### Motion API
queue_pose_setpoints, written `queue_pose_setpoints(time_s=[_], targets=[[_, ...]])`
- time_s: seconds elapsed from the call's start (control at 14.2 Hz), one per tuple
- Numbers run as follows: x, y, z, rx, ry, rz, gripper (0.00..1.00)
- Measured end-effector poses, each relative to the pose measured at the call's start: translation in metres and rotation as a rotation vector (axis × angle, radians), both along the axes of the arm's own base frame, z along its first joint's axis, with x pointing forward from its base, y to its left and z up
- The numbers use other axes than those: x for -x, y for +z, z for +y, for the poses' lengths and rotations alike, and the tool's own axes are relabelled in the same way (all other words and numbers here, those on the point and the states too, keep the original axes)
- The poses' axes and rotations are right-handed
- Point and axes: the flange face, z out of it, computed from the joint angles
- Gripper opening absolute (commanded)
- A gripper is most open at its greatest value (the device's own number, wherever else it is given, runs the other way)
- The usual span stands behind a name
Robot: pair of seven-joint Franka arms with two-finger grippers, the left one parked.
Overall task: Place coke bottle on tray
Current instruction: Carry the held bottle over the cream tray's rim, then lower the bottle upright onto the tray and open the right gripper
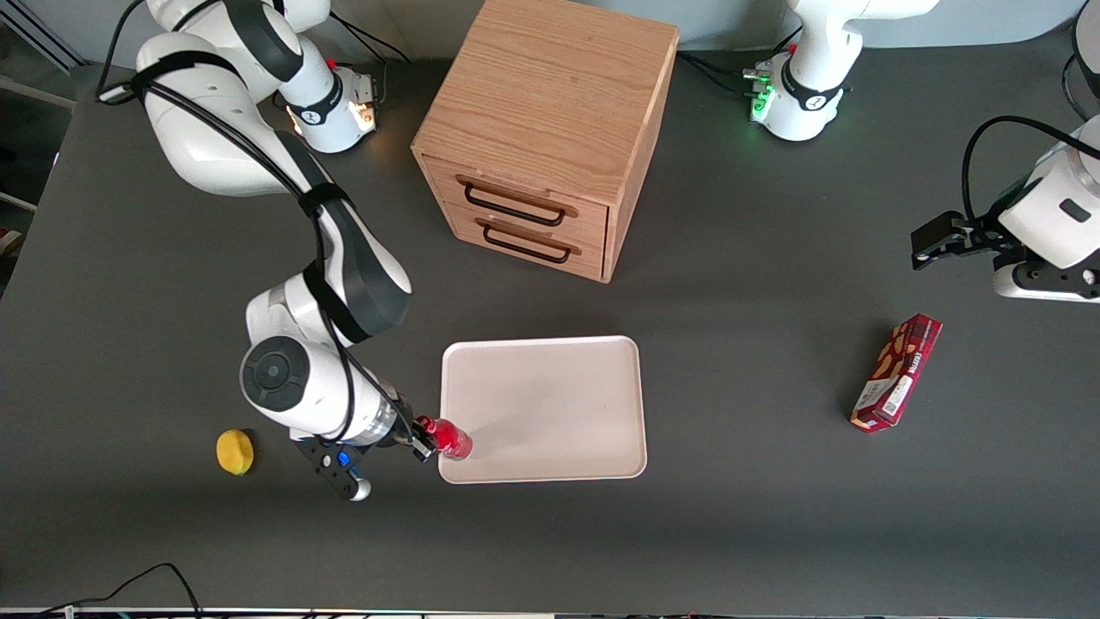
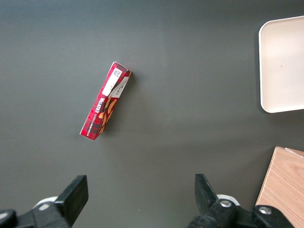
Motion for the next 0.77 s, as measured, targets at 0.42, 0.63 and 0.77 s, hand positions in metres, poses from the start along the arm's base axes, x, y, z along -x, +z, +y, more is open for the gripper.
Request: queue_pose_setpoints(time_s=[0.42, 0.63, 0.77], targets=[[-0.003, -0.015, 0.007, 0.019, -0.01, -0.02, 1.0], [0.004, 0.022, 0.008, 0.024, 0.006, 0.017, 1.0], [0.023, 0.1, -0.006, 0.049, 0.073, 0.039, 1.0]])
